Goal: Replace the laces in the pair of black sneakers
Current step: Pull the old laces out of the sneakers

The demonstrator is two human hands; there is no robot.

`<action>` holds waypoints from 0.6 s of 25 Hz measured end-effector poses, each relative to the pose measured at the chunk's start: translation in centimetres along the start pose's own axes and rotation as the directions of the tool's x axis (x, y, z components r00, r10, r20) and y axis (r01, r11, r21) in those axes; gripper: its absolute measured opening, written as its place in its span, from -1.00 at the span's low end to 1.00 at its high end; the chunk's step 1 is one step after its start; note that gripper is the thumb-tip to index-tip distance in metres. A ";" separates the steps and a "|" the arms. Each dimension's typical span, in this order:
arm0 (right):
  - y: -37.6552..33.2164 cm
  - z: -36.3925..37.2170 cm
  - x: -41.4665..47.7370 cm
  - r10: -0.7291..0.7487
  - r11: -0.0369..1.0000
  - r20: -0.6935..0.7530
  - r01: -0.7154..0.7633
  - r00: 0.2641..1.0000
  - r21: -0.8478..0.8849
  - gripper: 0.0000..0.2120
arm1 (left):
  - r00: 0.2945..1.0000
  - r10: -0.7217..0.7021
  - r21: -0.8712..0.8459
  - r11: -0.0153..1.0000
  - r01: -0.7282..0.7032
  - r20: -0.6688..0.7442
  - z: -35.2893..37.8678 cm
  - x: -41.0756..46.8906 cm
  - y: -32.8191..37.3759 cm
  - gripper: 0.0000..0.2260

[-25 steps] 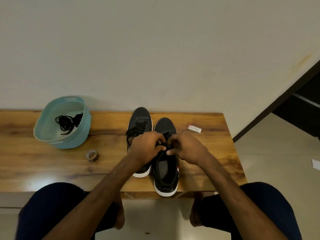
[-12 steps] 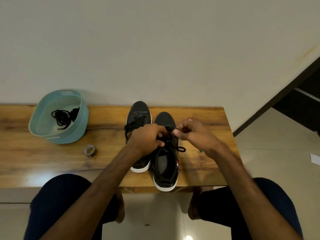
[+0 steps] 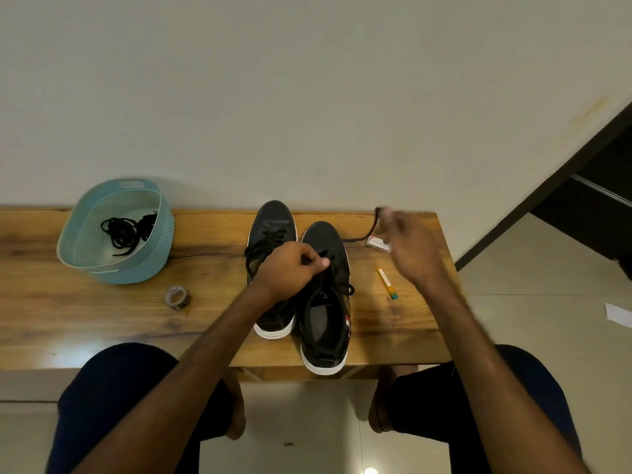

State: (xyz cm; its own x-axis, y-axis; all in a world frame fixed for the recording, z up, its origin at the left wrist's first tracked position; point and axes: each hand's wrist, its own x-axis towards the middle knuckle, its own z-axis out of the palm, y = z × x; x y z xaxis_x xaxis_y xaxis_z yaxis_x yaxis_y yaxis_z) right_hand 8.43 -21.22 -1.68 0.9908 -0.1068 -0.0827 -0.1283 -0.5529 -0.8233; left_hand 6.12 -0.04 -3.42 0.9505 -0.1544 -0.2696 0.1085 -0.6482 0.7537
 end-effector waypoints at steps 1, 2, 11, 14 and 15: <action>0.4 0.9 -0.3 -0.063 0.954 0.083 0.084 0.995 -0.289 -0.65 | 0.998 -0.061 -0.149 0.987 0.063 0.018 -0.3 -0.1 0.4 -0.72; 0.6 1.6 -0.6 -0.075 0.929 0.212 0.145 0.974 -0.341 -0.70 | 0.992 -0.118 -0.254 0.959 0.124 0.040 -0.6 -0.3 0.8 -0.65; -0.3 3.8 -1.7 -0.103 0.995 0.467 0.097 0.878 0.037 -0.91 | 0.983 -0.091 -0.674 0.737 -0.041 -0.160 -3.1 -1.9 2.3 -0.55; -0.8 3.0 -1.7 -0.071 0.936 0.430 -0.089 0.900 0.341 -0.90 | 0.956 -0.145 -0.850 0.505 -0.150 -0.255 -5.1 -2.1 2.0 -0.51; -1.1 2.8 -1.7 -0.054 0.896 0.430 -0.146 0.901 0.420 -0.90 | 0.950 -0.146 -0.887 0.420 -0.194 -0.276 -5.8 -2.0 1.8 -0.51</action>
State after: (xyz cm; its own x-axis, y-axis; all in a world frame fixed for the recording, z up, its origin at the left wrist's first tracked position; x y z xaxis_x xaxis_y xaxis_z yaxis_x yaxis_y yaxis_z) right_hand 6.96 -18.15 -2.21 0.9179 0.2894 -0.2713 -0.2423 -0.1325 -0.9611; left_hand 6.08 3.48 1.97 0.9675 0.1540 -0.2004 0.1197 0.4190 0.9000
